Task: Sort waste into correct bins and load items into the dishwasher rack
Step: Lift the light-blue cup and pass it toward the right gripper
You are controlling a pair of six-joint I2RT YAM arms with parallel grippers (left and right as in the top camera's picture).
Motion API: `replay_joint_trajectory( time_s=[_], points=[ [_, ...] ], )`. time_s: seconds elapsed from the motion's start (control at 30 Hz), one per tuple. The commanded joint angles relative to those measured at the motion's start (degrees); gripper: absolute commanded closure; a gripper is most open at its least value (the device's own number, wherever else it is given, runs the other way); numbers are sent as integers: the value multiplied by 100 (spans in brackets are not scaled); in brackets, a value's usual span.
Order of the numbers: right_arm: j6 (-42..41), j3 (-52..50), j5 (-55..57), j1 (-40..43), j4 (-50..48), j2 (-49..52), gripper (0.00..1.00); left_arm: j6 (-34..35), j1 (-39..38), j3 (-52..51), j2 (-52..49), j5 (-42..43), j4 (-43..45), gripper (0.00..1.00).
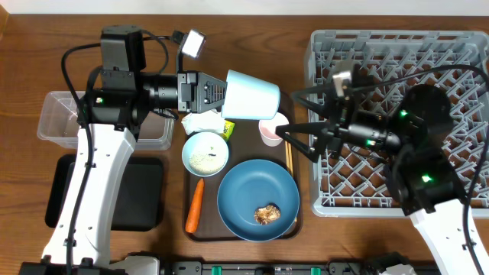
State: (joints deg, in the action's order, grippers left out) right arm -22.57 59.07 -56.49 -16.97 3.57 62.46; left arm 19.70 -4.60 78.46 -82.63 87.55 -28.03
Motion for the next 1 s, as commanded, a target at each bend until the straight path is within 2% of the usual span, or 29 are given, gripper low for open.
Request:
replay_joint_trajectory(
  time_s=[0.0, 0.27, 0.5, 0.57, 0.63, 0.87, 0.97],
  points=[
    [72, 61, 313, -157, -105, 225, 6, 57, -48, 74, 11, 247, 33, 94],
    [96, 61, 306, -428, -1270, 623, 5, 57, -101, 74, 11, 245, 33, 94],
    [96, 61, 310, -706, -1611, 647, 9, 55, -101, 74, 11, 245, 35, 94],
    [96, 61, 310, -767, -1611, 647, 13, 55, -101, 74, 11, 245, 37, 94],
    [96, 61, 310, -787, -1604, 647, 26, 57, -101, 74, 11, 245, 35, 94],
    [94, 61, 308, -787, -1602, 647, 29, 55, -101, 74, 11, 245, 35, 94],
    [94, 61, 308, -787, -1602, 647, 40, 57, -101, 74, 11, 245, 35, 94]
  ],
)
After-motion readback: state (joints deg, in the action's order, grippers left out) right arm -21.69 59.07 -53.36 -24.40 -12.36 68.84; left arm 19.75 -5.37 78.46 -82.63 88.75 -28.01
